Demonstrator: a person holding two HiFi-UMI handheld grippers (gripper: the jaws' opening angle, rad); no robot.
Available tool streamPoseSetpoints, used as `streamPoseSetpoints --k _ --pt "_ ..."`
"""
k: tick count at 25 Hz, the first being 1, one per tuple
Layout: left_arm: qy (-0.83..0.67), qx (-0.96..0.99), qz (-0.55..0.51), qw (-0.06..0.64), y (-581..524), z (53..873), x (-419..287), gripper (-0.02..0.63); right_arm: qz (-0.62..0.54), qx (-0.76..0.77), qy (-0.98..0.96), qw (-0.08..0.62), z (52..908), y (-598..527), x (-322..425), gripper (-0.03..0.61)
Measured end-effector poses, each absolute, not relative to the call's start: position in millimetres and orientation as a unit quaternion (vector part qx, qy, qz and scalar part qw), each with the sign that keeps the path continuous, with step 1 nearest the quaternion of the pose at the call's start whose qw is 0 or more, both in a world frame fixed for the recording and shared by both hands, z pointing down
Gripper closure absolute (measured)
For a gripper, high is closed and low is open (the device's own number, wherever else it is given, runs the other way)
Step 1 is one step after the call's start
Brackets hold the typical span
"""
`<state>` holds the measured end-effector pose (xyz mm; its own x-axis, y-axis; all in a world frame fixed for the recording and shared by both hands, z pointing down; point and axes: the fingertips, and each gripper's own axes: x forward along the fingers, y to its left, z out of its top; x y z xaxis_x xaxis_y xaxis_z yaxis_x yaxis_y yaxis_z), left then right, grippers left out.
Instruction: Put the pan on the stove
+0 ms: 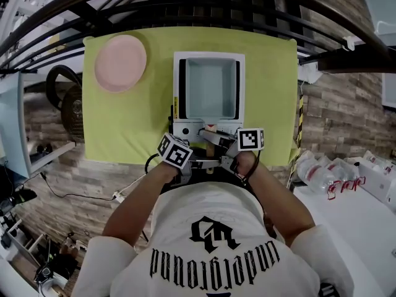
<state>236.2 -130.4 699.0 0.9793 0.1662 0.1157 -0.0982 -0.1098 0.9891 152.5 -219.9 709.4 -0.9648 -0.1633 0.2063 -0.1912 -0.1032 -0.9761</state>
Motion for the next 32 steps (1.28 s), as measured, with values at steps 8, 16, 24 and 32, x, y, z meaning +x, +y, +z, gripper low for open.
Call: streamPoseSetpoints --k 8,16,24,32 --pt "0.026 0.737 0.087 0.670 -132.4 696.4 234.7 0.420 0.729 0.119 -0.674 0.010 703.0 -225.4 145.2 0.272" --pt "0.012 0.725 0.055 0.687 -132.2 696.2 231.3 0.304 0.714 0.126 -0.688 0.021 703.1 -218.9 155.9 0.267" --pt "-0.048 0.736 0.036 0.674 -139.8 698.7 204.3 0.299 0.693 0.145 -0.705 0.036 700.7 -204.1 181.8 0.267" --pt "-0.133 0.774 0.044 0.618 -138.5 684.8 171.5 0.299 0.649 0.173 -0.739 0.051 680.5 -189.8 218.0 0.267"
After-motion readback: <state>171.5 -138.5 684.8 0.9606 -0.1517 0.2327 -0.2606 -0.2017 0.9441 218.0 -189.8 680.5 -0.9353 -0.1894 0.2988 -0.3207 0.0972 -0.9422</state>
